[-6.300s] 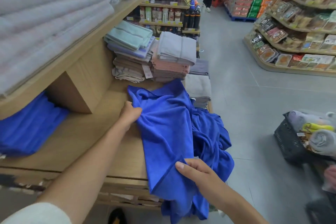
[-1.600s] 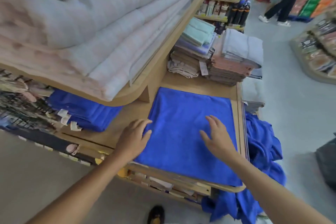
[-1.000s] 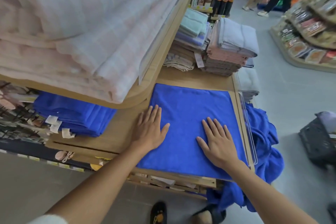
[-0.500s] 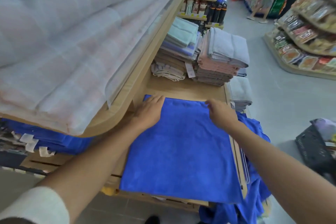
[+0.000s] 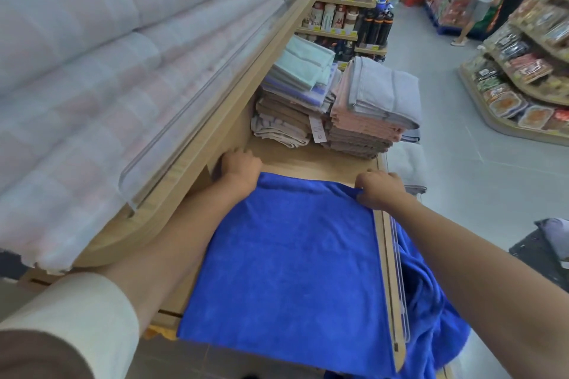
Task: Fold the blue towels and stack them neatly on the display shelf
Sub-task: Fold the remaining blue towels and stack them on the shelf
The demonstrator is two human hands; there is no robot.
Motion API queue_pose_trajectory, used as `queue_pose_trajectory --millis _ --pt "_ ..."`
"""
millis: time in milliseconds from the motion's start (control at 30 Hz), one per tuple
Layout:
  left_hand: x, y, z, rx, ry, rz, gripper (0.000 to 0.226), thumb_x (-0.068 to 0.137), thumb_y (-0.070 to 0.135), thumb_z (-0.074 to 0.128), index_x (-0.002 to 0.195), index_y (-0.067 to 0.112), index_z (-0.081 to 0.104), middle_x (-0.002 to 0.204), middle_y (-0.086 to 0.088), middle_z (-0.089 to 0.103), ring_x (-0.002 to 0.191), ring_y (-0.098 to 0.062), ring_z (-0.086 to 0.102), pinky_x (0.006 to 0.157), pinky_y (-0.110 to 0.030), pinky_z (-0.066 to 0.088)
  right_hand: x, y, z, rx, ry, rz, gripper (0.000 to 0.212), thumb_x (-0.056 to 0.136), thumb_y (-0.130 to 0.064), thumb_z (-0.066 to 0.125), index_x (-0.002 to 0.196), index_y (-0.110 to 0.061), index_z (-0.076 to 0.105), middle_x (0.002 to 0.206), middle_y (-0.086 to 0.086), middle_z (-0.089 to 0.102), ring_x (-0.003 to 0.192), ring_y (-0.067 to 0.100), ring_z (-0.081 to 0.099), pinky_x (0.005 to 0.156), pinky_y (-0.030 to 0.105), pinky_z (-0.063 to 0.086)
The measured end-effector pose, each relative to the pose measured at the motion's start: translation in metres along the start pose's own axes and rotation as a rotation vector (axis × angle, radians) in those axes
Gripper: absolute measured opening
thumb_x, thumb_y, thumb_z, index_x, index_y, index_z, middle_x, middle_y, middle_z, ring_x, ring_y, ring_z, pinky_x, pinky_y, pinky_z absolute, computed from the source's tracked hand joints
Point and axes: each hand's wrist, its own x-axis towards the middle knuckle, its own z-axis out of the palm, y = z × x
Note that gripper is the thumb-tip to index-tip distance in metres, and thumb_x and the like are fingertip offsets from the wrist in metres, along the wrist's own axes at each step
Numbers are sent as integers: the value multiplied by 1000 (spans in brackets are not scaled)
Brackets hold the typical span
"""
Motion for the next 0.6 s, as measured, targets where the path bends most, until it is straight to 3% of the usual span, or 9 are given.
queue_pose_trajectory --millis 100,200,300,433,533,600 --pt "-4 -3 -4 -82 -25 -14 31 94 7 52 122 16 64 127 -8 59 111 -30 64 74 -39 49 -5 7 -9 91 26 21 16 86 -25 58 100 -29 65 106 -3 66 102 24 61 84 39 33" --pt "-12 -11 -12 -130 -29 -31 29 92 5 52 118 14 63 115 -9 68 104 -33 67 62 -44 52 -15 14 -19 190 100 47 16 86 -29 62 100 -33 68 97 -7 63 102 24 62 86 41 35" --pt "-23 -17 -26 -183 56 -65 27 90 2 53 109 10 70 108 -12 71 100 -36 69 75 -46 58 -30 18 -31 264 175 77 17 88 -34 64 103 -37 71 103 -7 69 105 25 63 88 42 40" --pt "-52 -33 -47 -421 274 -91 21 95 9 55 110 8 68 110 -16 68 101 -36 65 78 -37 48 -62 22 -44 448 308 126 11 86 -29 67 89 -40 67 92 -9 70 99 24 66 78 37 46" --pt "-95 -43 -57 -782 389 -43 11 94 1 55 99 4 64 86 -10 57 76 -23 51 59 -23 27 -102 24 -50 564 373 95 14 87 -23 68 90 -37 69 91 -6 74 92 23 68 87 42 53" --pt "-128 -47 -62 -1002 405 43 19 92 -10 52 95 8 57 84 -11 51 77 -18 45 60 -10 32 -133 24 -48 623 433 39 10 89 -19 71 90 -29 71 88 -7 74 88 20 68 87 39 53"
